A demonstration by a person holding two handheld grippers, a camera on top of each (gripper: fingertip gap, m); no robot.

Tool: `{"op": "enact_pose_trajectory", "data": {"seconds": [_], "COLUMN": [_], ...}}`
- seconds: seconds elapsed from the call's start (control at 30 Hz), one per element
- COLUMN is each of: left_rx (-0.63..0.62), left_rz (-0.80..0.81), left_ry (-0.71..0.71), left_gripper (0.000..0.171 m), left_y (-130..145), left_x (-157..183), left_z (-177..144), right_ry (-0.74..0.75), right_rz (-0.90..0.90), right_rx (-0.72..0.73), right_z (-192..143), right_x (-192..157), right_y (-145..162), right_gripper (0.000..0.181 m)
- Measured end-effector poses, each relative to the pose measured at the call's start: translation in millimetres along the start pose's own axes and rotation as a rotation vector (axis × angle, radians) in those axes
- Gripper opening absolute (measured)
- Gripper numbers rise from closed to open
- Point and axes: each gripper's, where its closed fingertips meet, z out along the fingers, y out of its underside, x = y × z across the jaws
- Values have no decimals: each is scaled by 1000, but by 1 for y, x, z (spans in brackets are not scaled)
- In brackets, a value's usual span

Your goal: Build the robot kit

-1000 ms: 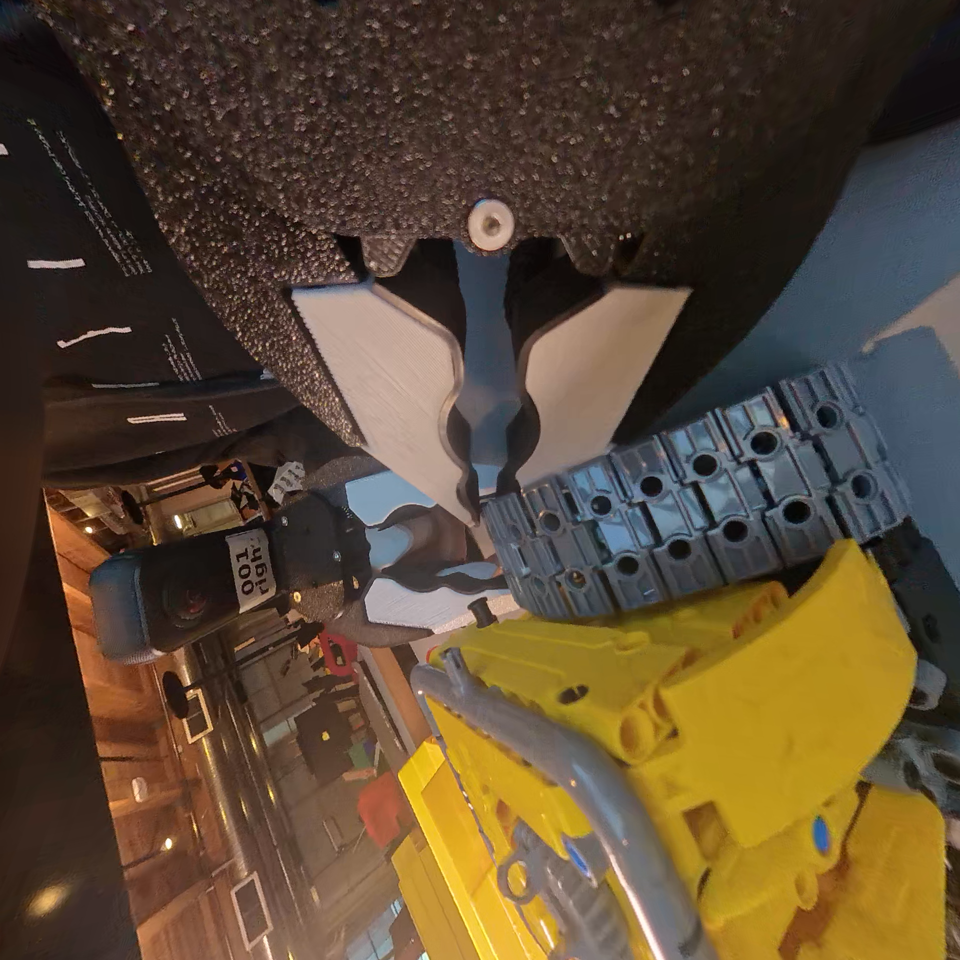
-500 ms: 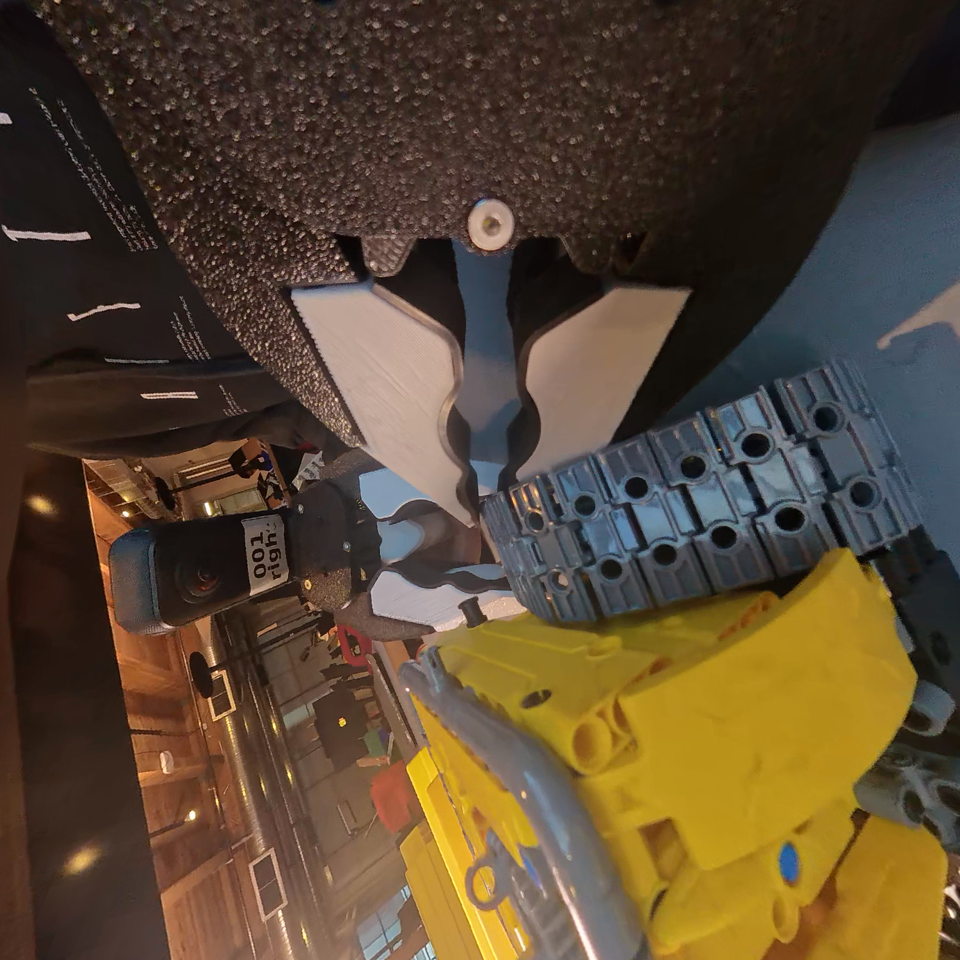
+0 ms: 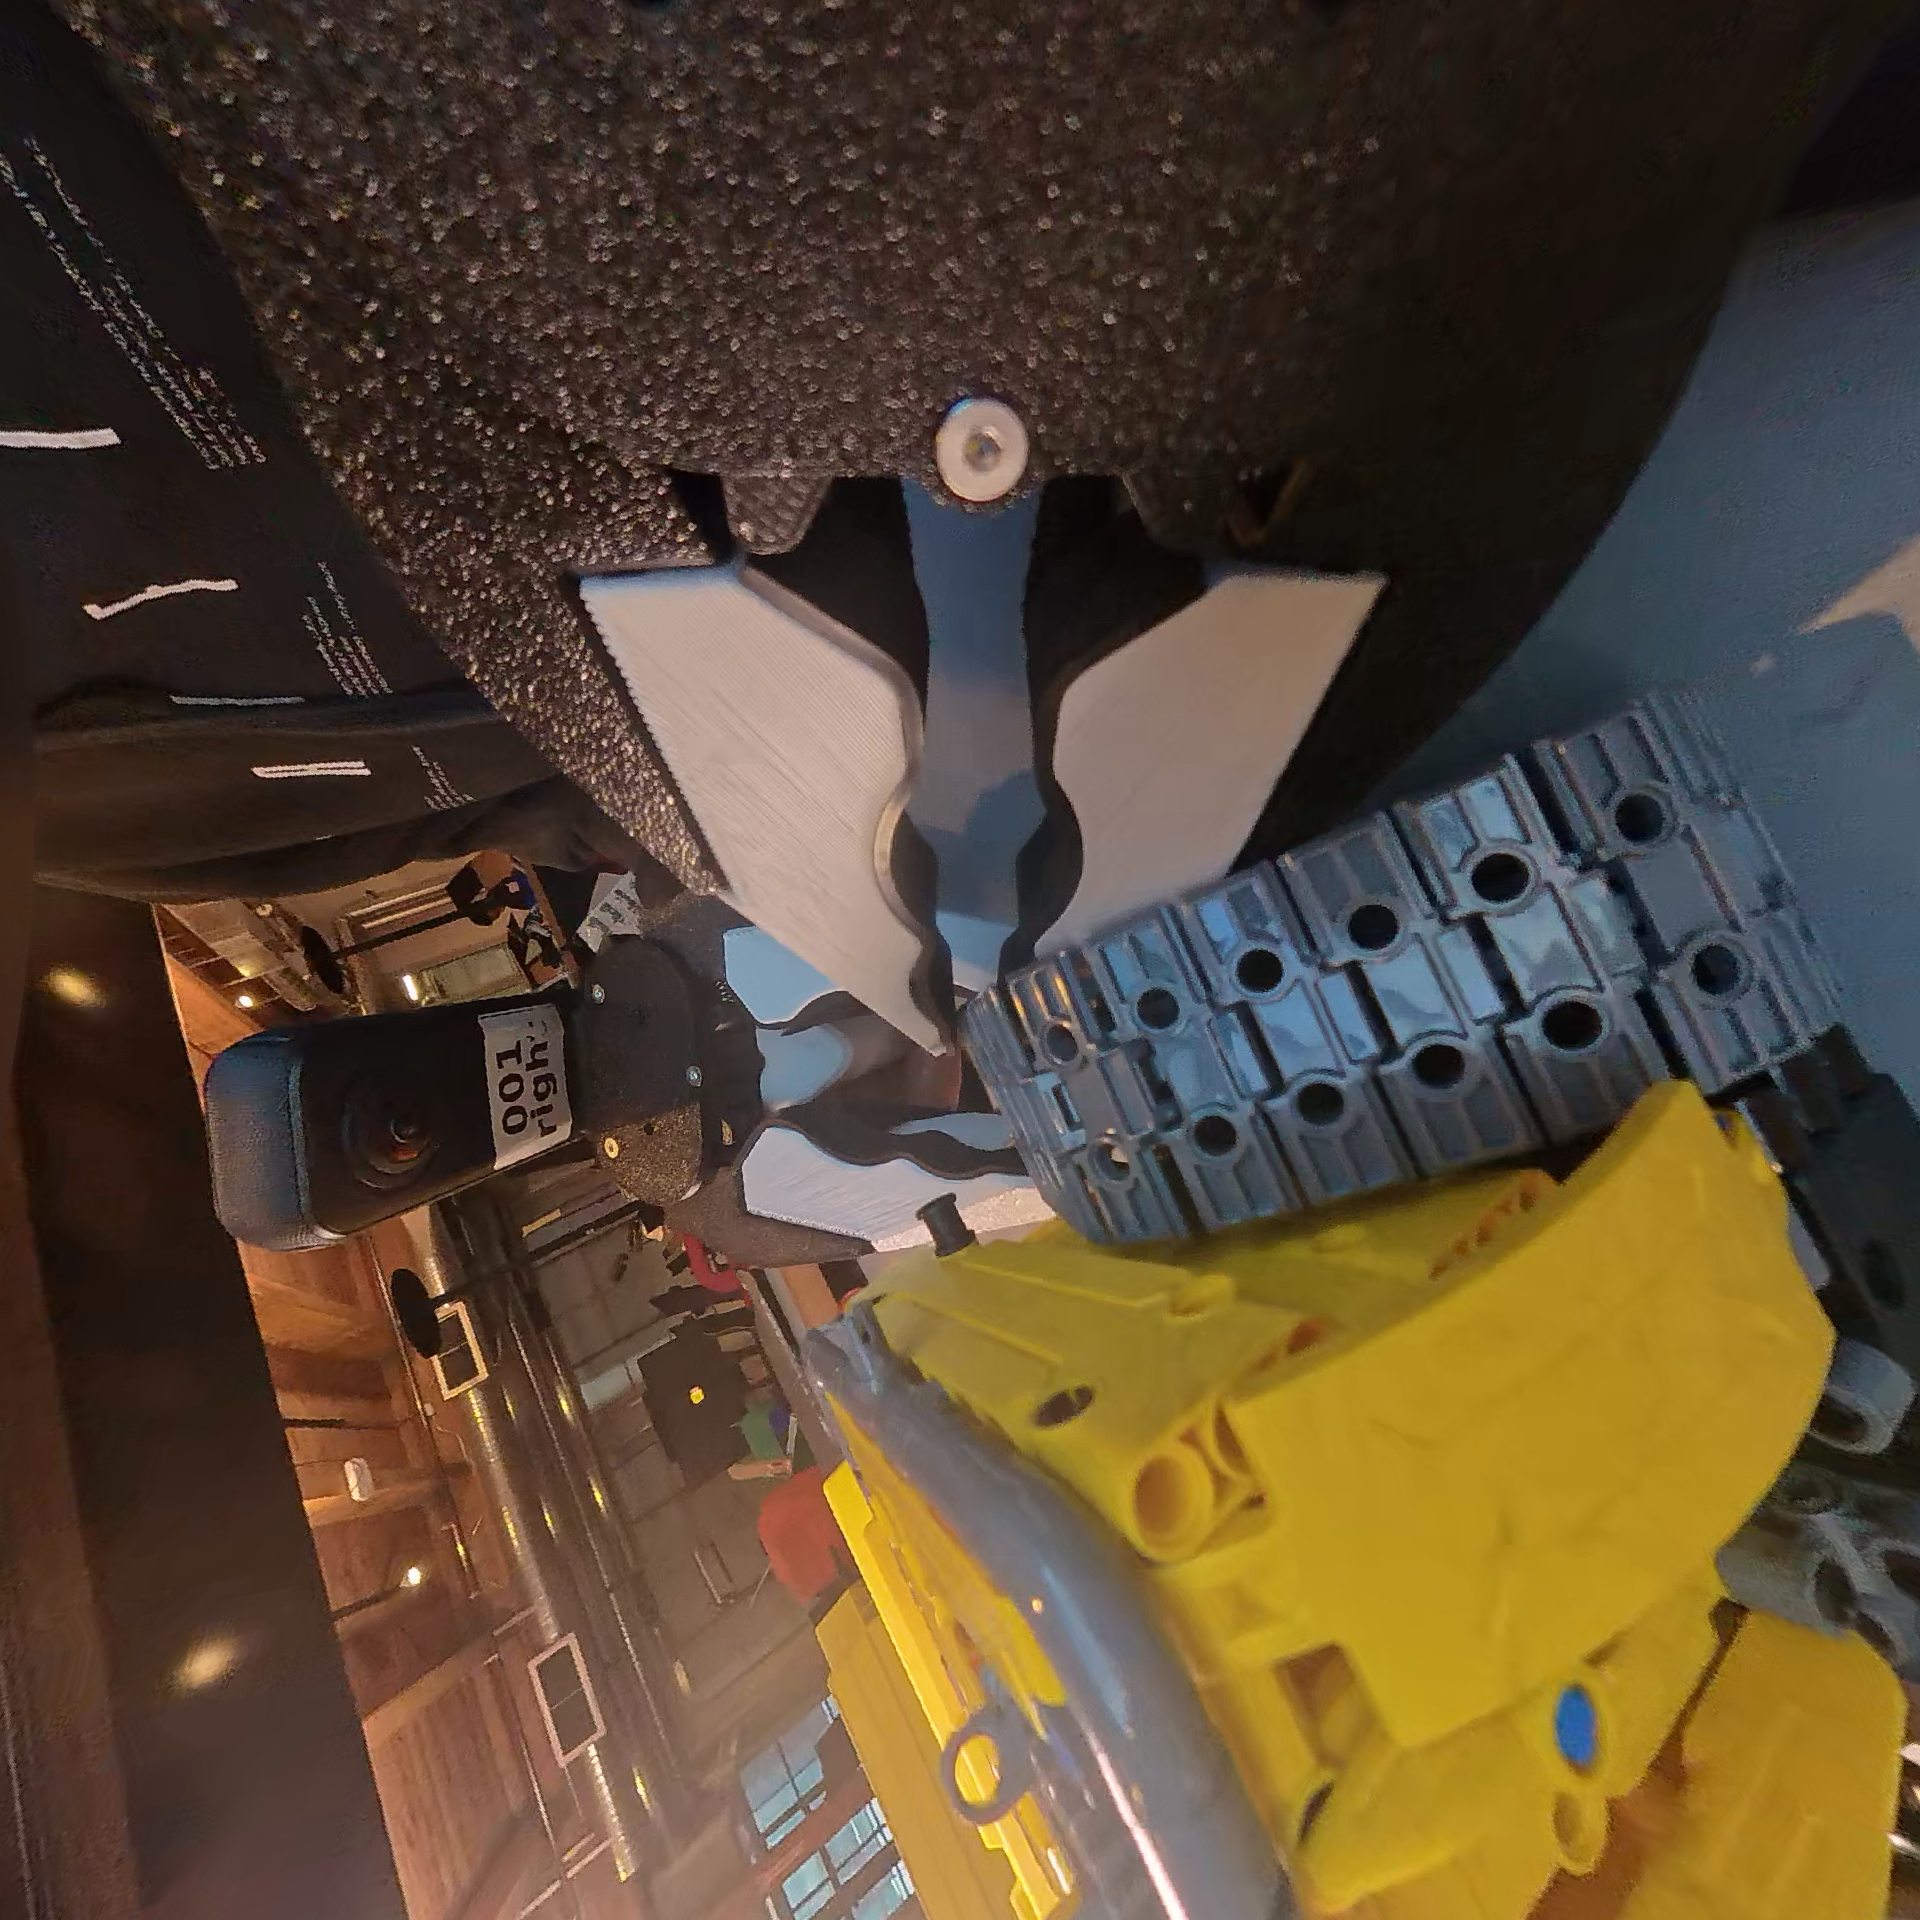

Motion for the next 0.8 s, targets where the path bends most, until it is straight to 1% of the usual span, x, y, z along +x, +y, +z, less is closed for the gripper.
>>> {"op": "enact_pose_trajectory", "data": {"seconds": [0.17,0.47,0.53,0.67,0.77,0.8], "left_rx": [1,-17,-7,24,51,57], "left_rz": [34,129,119,135,181,210], "left_ry": [-47,-232,-217,-213,-230,-256], "left_gripper": [8,6,11,15,16,21], "left_y": [0,0,-1,-2,-2,-1], "left_x": [-2,-10,-8,-7,-7,-8], "left_z": [-1,-2,-1,-1,-1,-1], "right_ry": [7,19,23,30,30,26], "right_rz": [-5,-9,-10,-13,-14,-17], "right_rx": [0,5,4,5,6,9], "right_z": [1,3,3,4,5,5], "right_x": [0,1,2,3,3,3], "right_y": [0,-1,-1,-1,-2,-2], "right_gripper": [37,37,37,37,37,37]}}
